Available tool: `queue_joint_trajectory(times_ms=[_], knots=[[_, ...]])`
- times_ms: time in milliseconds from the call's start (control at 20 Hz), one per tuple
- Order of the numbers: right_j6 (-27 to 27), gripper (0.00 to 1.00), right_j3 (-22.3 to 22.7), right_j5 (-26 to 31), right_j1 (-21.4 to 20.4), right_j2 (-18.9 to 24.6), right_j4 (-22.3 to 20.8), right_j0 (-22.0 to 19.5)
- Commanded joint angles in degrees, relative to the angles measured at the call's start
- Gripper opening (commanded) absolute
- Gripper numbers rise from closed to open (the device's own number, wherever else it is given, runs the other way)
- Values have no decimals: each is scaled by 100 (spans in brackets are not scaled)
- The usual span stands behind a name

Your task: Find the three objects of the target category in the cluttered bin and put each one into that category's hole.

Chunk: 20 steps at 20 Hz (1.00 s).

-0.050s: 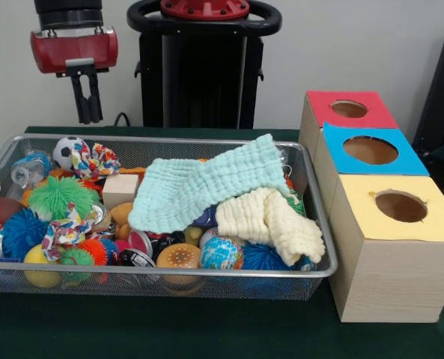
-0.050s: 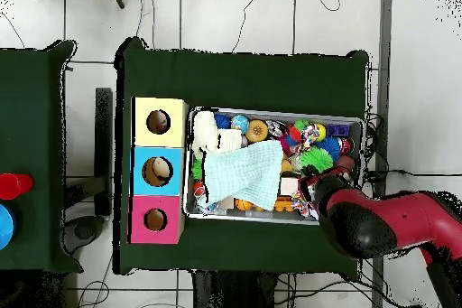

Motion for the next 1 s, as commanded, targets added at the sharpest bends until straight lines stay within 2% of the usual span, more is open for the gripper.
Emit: queue_joint_trajectory(times_ms=[50,250,600,1000], knots=[[-1645,0,-9,1004,-270,-438,-360,61],[-1648,0,43,1122,-240,-517,-389,83],[-1406,0,117,1443,-26,-787,-350,365],[-1231,0,241,1500,30,-936,-221,401]])
